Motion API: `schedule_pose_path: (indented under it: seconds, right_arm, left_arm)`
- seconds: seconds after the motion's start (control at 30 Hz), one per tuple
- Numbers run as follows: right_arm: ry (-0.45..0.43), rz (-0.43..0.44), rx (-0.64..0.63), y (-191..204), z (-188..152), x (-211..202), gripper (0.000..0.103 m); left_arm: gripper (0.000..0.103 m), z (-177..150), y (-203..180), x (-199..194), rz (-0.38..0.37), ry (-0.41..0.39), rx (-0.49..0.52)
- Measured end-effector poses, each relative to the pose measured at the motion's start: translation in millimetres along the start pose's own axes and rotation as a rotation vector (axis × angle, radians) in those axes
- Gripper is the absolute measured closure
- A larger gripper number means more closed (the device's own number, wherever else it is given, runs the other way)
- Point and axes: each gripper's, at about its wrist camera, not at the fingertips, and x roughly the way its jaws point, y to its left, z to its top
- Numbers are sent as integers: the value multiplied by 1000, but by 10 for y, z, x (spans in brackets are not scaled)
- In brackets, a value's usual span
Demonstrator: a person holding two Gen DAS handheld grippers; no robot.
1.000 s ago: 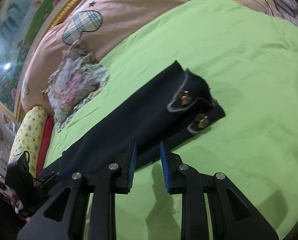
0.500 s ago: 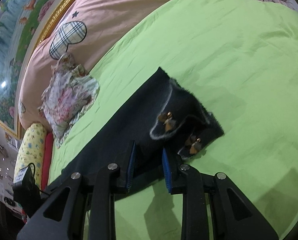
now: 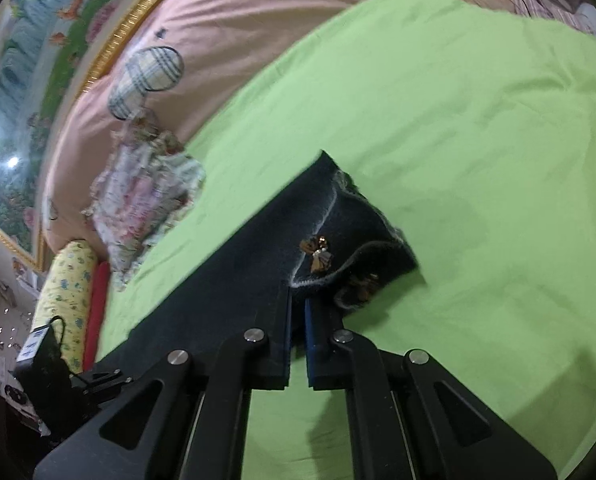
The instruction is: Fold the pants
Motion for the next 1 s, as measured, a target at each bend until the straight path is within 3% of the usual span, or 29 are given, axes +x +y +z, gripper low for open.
schedule_pose_path:
  seconds: [0.07, 0.23, 0.33, 0.4, 0.47, 0.63, 0.7, 0.77, 1.0]
  right_arm:
    - [33, -11, 25, -65, -13, 82, 97]
    - [13, 17, 79, -155, -66, 8, 94]
    - [27, 9, 92, -178, -80, -44, 92]
    - [16, -13, 75, -166, -97, -109, 91]
    - [2, -41, 52, -155, -116, -184, 90]
    - [-8, -33, 80, -214, -139, -276, 85]
    - [-22, -22, 99, -256, -134, -307, 55]
    - [-53, 10, 113, -278, -129, -357, 46]
    - [-64, 53, 116, -227, -65, -331, 46]
  left_arm:
    - [94, -22, 0, 25, -7, 8, -8]
    - [91, -21, 42, -42, -34, 16, -41]
    - [76, 14, 85, -116, -71, 13, -68]
    - [48, 54, 110, -165, -94, -4, -83]
    - [41, 120, 123, -247, -92, -37, -100]
    - [36, 416, 176, -268, -87, -60, -127]
    - [33, 560, 214, -213, -83, -66, -113]
    - [30, 687, 251, -151, -78, -53, -126]
    - [30, 1124, 327, 169, -139, 5, -167]
